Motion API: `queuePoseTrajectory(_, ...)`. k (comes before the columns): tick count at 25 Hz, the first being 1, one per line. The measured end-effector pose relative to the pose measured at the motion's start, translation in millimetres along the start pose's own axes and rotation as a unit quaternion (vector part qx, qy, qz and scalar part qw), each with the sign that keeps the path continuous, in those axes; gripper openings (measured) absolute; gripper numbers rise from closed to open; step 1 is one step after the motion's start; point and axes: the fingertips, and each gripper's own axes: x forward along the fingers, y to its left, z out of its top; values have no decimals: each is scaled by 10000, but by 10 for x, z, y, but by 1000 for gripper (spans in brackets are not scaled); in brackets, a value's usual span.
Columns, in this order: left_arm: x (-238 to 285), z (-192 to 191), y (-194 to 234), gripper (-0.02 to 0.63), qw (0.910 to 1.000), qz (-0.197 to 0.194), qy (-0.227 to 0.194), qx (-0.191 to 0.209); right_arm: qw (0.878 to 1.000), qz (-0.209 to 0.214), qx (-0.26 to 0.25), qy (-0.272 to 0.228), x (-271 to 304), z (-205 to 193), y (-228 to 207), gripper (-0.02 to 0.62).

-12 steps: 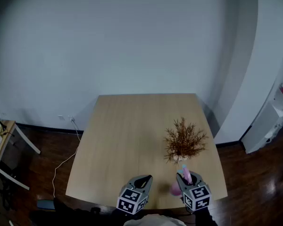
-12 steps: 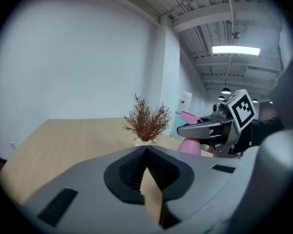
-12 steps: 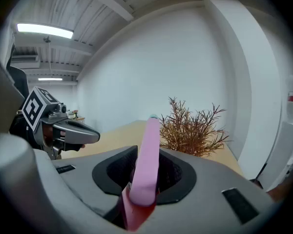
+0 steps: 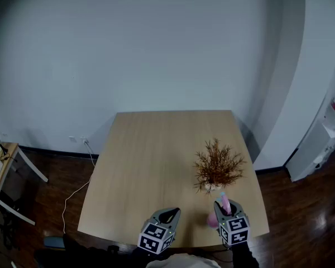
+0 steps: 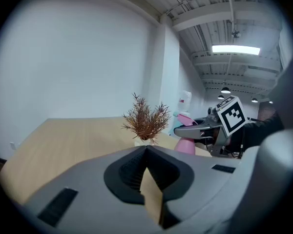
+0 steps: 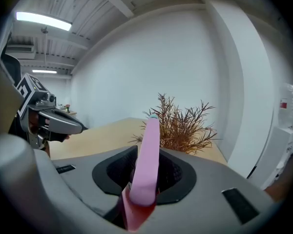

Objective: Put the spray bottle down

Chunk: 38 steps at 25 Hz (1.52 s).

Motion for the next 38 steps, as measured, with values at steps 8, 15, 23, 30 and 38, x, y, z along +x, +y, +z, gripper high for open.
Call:
queuePoseTrajectory(8,-30,-9,-9,6,10000,8,38,17,9990,-440,-54,-69,83,-105,-282,77)
queuePoseTrajectory(15,-39,-31,-21,6,10000,23,83,47,9973,-679,-188,-205,193,-162,-411,78)
queuePoseTrajectory(23,-52,-47,-7,6,9999,72,99,44,9961,-822,-245,-227,266,-196,-453,78)
queuePoseTrajectory(30,-68,-56,-1,6,9999,106,98,31,9958,-848,-274,-217,310,-222,-460,78)
queuePoseTrajectory(38,-78,-69,15,6,9999,109,114,0,9960,-833,-264,-202,343,-301,-434,81)
